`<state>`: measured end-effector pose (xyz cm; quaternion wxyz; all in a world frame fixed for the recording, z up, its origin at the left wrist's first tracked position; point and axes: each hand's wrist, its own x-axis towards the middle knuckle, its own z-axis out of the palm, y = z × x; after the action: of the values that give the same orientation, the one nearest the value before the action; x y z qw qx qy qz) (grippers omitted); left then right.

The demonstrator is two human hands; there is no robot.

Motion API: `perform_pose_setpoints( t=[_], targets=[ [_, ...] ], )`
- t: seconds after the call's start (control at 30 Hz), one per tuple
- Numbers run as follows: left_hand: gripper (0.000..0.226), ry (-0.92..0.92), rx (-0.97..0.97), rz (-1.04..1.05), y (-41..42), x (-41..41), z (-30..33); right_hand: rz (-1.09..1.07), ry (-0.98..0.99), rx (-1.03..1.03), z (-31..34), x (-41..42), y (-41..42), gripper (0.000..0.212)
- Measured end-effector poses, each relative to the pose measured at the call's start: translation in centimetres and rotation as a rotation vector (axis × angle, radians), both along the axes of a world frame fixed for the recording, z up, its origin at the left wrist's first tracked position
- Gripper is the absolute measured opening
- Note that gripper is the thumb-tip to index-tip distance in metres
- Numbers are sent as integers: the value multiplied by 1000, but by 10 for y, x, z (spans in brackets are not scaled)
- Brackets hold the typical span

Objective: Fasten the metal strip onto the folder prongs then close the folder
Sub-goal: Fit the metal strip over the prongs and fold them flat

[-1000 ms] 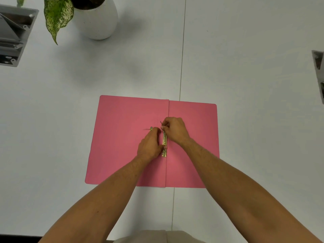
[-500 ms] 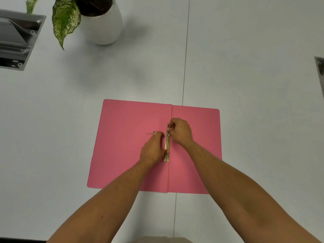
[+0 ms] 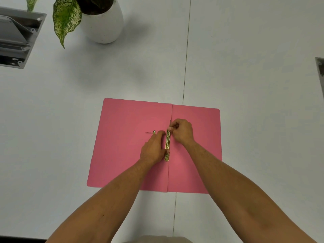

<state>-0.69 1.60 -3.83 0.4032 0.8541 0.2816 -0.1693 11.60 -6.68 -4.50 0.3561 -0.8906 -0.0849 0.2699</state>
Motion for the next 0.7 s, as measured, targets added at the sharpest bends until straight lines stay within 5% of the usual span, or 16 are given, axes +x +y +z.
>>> perform_pose_setpoints(
  t=[0.7],
  targets=[
    [73, 9, 22, -24, 1, 1, -2, -19, 70, 125, 9, -20, -15, 20]
  ],
)
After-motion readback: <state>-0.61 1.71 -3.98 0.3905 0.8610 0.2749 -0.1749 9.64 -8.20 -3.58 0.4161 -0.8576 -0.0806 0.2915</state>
